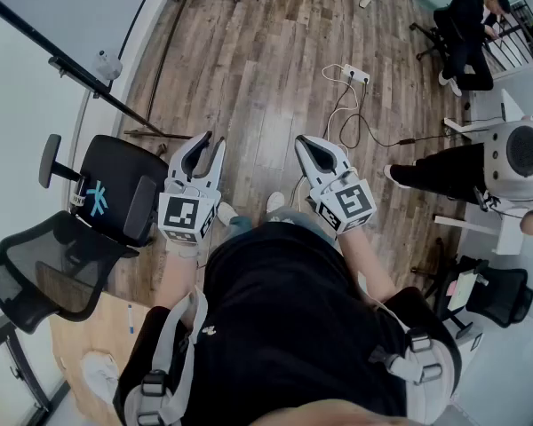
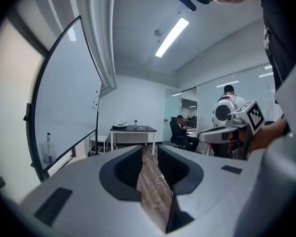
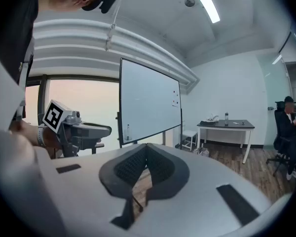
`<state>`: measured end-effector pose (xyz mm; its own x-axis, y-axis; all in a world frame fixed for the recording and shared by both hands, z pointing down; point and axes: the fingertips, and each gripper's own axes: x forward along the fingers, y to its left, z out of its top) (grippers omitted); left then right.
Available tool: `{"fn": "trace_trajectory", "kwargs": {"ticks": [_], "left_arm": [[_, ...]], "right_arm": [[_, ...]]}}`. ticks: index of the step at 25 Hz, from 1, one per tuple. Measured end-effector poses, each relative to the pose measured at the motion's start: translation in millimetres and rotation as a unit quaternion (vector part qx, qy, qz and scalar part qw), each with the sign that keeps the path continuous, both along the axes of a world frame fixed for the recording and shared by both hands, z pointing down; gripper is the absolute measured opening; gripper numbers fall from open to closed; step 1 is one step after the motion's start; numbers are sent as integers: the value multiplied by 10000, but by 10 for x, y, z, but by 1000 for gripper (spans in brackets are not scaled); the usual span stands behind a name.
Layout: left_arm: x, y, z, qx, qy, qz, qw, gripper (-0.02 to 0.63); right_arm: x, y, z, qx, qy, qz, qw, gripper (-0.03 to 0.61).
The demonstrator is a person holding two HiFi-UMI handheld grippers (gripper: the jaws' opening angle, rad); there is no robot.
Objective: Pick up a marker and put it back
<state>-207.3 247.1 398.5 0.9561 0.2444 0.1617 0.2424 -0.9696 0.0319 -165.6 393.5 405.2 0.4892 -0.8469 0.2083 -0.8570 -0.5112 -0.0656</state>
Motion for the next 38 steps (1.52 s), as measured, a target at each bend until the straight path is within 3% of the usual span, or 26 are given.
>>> {"fn": "trace_trajectory", "kwargs": {"ticks": [7, 16, 22, 28, 38], "left_arm": [[232, 488, 46, 28, -128, 43, 9999, 87], [899, 1044, -48, 275, -127, 24, 9995, 87], [1296, 1197, -93, 339, -95, 72, 9994, 87], [1673, 967, 47, 310, -144, 60, 9994, 87], [2494, -172, 127, 195, -88, -41, 9998, 87]], "right_arm": [[276, 440, -30, 110, -7, 57, 9999, 14], [843, 1055, 27, 518, -198, 127, 9984, 15], [1112, 1110, 120, 543, -263, 77, 9981, 15], [1490, 882, 241, 516, -361, 123, 9979, 15], [2395, -177, 187, 293, -236, 96, 9992, 15]]}}
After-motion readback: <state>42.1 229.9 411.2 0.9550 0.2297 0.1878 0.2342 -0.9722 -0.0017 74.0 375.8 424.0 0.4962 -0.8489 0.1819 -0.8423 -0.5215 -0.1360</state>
